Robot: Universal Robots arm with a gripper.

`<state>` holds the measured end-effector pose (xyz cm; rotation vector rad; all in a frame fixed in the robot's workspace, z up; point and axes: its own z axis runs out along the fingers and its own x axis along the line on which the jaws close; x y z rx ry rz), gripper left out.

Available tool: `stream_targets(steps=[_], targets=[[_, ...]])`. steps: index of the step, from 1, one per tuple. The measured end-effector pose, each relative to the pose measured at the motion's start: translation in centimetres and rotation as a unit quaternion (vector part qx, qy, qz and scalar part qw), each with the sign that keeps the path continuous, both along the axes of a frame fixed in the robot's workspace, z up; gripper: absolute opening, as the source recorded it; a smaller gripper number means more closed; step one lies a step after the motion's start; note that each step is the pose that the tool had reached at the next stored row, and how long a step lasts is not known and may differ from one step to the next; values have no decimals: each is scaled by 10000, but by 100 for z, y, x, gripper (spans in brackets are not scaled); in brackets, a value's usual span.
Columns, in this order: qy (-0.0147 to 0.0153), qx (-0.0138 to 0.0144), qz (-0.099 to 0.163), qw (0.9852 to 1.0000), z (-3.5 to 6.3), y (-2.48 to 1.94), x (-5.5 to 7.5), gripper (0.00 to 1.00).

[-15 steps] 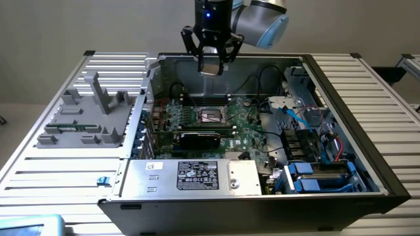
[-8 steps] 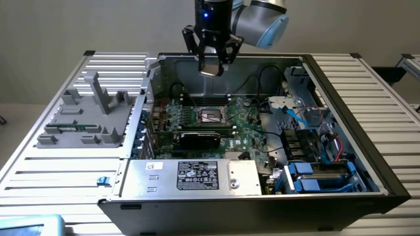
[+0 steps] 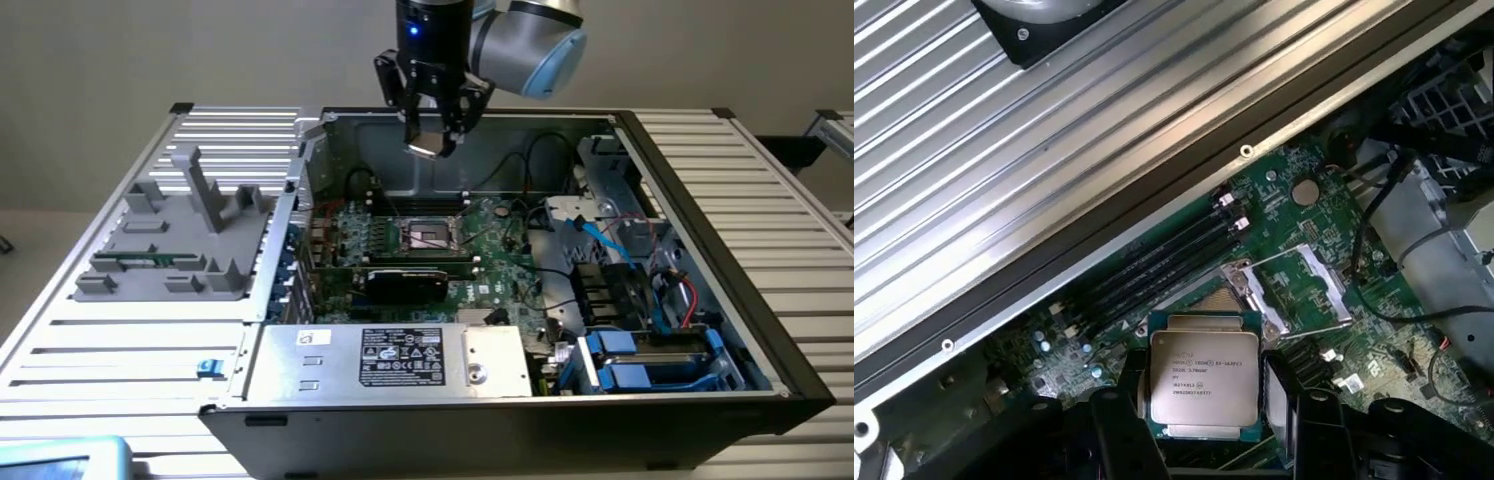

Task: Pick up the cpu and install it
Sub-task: 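Place the cpu into insertion slot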

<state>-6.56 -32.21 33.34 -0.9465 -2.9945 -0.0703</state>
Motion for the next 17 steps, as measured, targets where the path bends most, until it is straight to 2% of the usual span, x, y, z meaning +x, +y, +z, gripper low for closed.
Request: stream_targets(steps=[4,8,13,17], targets=[[0,0,-355,9994,-5,0,0,55],[0,0,-714,9975,-9,0,0,55],[0,0,-1152,9933,-14,0,0,55],[0,0,-1494,9888,-18,0,0,55]])
